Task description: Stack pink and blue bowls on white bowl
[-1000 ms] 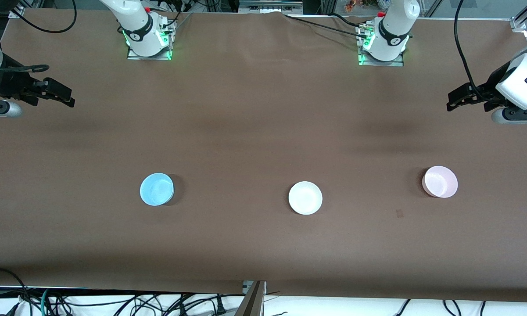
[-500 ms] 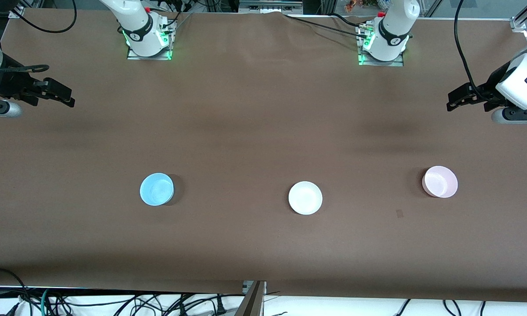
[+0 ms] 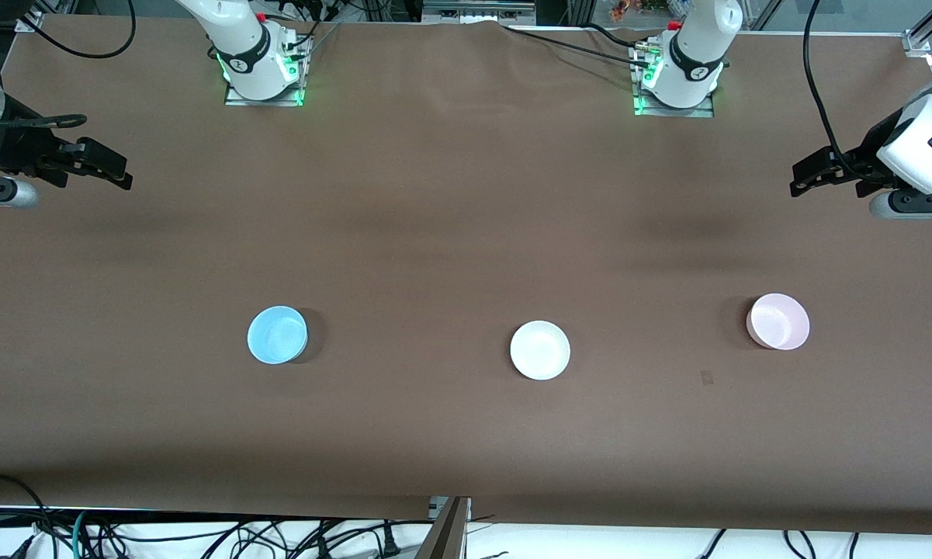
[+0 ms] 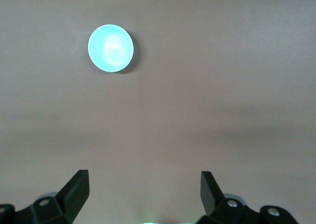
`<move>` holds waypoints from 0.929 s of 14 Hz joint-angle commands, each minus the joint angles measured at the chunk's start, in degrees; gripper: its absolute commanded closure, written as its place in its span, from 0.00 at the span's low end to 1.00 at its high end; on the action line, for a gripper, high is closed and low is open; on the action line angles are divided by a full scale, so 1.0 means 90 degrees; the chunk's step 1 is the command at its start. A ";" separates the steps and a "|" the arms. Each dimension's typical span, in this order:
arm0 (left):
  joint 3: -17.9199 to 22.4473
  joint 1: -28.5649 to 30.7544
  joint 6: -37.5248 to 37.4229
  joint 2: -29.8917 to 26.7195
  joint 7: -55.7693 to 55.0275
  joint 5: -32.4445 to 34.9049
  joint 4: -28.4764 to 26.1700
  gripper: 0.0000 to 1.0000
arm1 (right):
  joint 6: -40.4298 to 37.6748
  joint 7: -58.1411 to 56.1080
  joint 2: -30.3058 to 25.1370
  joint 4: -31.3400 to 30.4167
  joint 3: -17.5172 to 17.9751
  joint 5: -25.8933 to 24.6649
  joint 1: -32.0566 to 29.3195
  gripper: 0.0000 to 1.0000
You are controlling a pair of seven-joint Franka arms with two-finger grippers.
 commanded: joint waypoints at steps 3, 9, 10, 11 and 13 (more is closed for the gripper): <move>0.0020 0.0025 -0.0164 0.0202 0.0072 0.0091 0.0247 0.00 | -0.0043 0.0026 -0.0031 -0.0014 0.0010 -0.0088 0.0022 0.00; 0.0088 0.0649 -0.0477 0.0865 0.0150 0.0110 0.0256 0.00 | -0.0053 0.0026 -0.0031 -0.0004 0.0010 -0.0088 0.0022 0.00; 0.0088 0.0728 -0.0235 0.1147 0.0324 0.0140 0.0276 0.00 | -0.0044 0.0026 -0.0031 -0.0004 0.0010 -0.0088 0.0022 0.00; 0.0098 0.0796 0.0116 0.1382 0.0587 0.0198 0.0344 0.00 | -0.0043 0.0026 -0.0031 -0.0004 0.0010 -0.0088 0.0022 0.00; 0.0088 0.1031 0.0800 0.1793 0.1008 0.0607 0.0354 0.00 | -0.0073 0.0026 -0.0041 -0.0014 0.0010 -0.0088 0.0022 0.00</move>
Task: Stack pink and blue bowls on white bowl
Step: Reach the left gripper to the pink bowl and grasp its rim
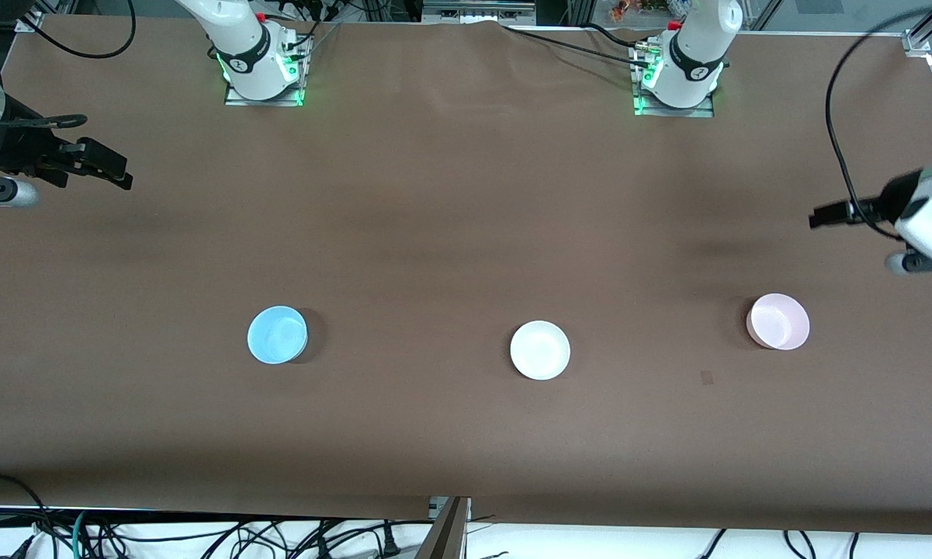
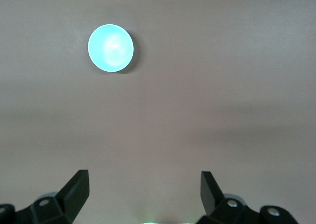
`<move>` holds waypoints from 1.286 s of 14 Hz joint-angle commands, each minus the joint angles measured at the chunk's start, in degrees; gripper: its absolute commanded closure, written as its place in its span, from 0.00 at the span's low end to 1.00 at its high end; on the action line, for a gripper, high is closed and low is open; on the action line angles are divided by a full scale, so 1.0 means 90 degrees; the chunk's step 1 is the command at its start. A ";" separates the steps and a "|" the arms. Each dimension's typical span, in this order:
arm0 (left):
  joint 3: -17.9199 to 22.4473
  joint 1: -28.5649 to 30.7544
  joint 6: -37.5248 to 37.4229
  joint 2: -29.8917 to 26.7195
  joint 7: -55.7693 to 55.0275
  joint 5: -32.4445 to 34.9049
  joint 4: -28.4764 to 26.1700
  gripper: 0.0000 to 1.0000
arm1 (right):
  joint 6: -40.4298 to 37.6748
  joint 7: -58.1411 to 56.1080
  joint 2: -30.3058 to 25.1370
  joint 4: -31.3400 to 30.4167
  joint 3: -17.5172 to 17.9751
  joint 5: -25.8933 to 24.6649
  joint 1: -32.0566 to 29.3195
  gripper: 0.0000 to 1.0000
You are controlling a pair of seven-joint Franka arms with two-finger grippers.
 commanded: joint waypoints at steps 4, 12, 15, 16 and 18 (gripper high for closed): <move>-0.0036 0.0520 0.1779 0.1532 0.0679 0.0454 0.0307 0.00 | -0.0051 0.0027 -0.0021 -0.0001 0.0010 -0.0068 0.0020 0.00; -0.0046 0.1029 0.2914 0.2549 0.1382 0.0503 0.0200 0.00 | -0.0110 0.0036 -0.0051 -0.0001 -0.0029 -0.0068 0.0011 0.00; -0.0075 0.1009 0.3275 0.2851 0.1362 0.0406 0.0200 0.00 | -0.0110 0.0027 -0.0041 -0.0011 -0.0020 -0.0068 0.0020 0.00; -0.0075 0.1009 0.3451 0.2969 0.1343 0.0405 0.0200 0.00 | -0.0100 0.0027 -0.0031 -0.0011 -0.0010 -0.0068 0.0020 0.00; -0.0085 0.1009 0.3569 0.3096 0.1343 0.0396 0.0200 0.03 | -0.0051 0.0036 -0.0022 -0.0011 -0.0020 -0.0058 0.0020 0.00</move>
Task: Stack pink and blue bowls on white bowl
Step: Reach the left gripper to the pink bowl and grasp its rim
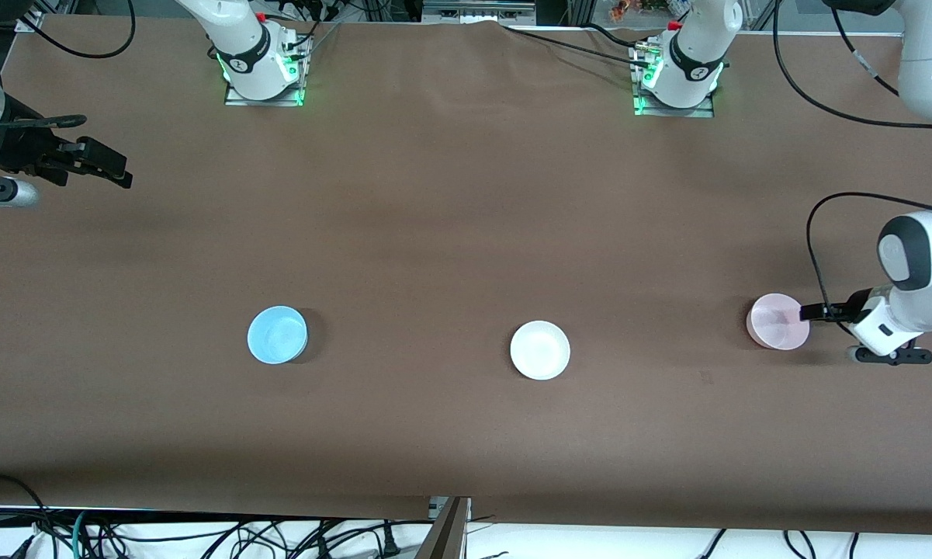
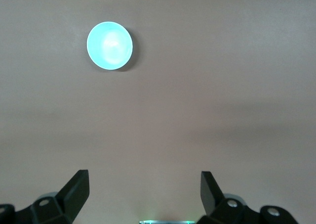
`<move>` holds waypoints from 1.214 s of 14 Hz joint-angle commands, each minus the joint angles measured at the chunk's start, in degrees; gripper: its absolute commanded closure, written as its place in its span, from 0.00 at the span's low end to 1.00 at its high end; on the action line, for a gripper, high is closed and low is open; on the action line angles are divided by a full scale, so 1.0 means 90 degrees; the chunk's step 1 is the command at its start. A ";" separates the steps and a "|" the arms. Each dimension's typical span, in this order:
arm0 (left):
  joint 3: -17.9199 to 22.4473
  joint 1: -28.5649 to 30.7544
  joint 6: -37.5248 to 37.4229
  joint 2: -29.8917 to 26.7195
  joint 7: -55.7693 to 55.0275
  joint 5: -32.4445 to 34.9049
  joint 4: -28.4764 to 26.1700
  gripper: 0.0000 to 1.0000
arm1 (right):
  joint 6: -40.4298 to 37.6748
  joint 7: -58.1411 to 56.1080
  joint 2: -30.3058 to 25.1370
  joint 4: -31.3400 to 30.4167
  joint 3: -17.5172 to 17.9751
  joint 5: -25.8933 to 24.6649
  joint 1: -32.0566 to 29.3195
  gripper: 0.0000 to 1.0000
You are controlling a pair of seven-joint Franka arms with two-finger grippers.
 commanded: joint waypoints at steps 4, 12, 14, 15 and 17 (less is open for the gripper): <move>-0.0042 0.0048 0.0102 0.0463 0.0085 -0.0407 0.0188 0.53 | -0.0054 0.0036 -0.0031 -0.0001 -0.0032 -0.0049 0.0011 0.00; -0.0061 0.0019 0.0073 0.0434 0.0095 -0.0418 0.0247 1.00 | -0.0103 0.0036 0.0008 -0.0098 -0.0150 0.0020 0.0021 0.00; -0.0061 -0.0010 0.0014 0.0405 0.0095 -0.0418 0.0266 1.00 | -0.0045 0.0046 0.0008 -0.0098 -0.0140 0.0020 0.0030 0.00; -0.0081 -0.0030 0.0004 0.0366 0.0086 -0.0408 0.0266 1.00 | 0.0023 0.0036 0.0017 -0.0089 -0.0111 0.0020 0.0050 0.00; -0.0226 -0.0059 -0.0306 0.0142 0.0076 -0.0379 0.0315 1.00 | 0.0111 0.0026 0.0056 -0.0030 -0.0072 -0.0087 0.0244 0.00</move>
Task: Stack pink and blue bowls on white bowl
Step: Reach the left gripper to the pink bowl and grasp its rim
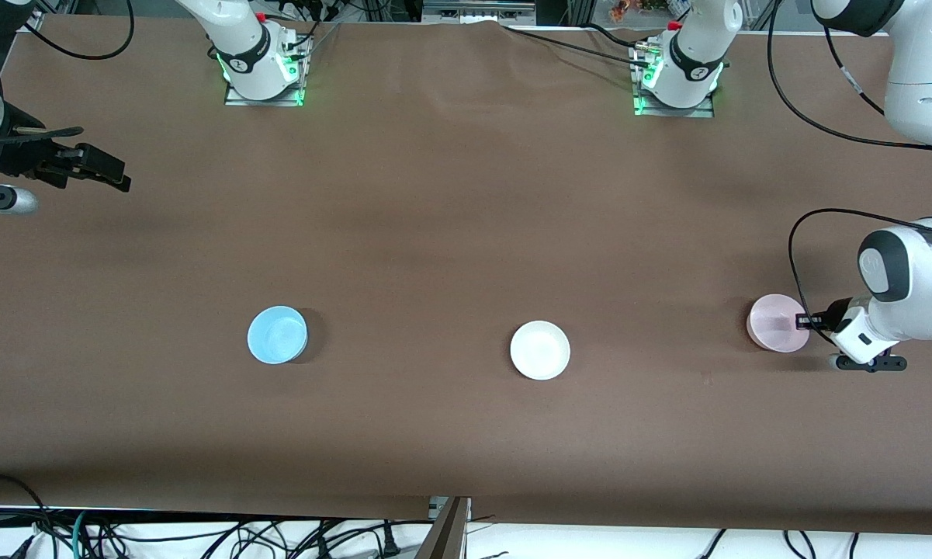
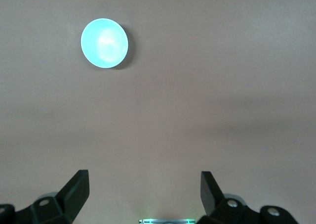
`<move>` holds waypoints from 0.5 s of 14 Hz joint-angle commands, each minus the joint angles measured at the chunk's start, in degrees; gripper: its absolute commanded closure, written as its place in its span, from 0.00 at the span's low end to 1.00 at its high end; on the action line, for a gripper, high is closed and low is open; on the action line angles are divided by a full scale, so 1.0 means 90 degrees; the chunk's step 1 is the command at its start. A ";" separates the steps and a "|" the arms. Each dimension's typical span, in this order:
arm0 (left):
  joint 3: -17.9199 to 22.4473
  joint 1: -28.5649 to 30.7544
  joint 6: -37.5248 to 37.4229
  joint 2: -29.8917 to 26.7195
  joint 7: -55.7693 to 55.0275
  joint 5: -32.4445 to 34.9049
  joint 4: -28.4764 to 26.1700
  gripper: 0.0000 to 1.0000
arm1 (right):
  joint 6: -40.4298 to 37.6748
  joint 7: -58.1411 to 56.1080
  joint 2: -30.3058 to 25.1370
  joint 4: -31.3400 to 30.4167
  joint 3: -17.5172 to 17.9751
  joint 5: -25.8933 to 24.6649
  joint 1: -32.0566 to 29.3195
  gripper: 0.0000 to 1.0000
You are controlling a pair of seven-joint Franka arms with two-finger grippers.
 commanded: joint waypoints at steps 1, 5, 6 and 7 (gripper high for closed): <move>-0.0236 -0.0051 -0.0538 -0.0285 0.0055 -0.0006 0.0171 1.00 | 0.0095 0.0024 -0.0031 0.0014 0.0062 -0.0082 0.0195 0.00; -0.0889 -0.0080 -0.1232 -0.0647 0.0016 0.0013 0.0406 1.00 | 0.0027 -0.0005 -0.0090 0.0063 0.0180 -0.0101 0.0225 0.00; -0.1133 -0.0100 -0.1272 -0.0754 -0.0033 0.0023 0.0406 1.00 | 0.0017 -0.0005 -0.0090 0.0063 0.0180 -0.0111 0.0225 0.00; -0.1368 -0.0148 -0.1292 -0.0784 -0.0062 0.0023 0.0406 1.00 | 0.0017 -0.0015 -0.0090 0.0063 0.0189 -0.0111 0.0225 0.00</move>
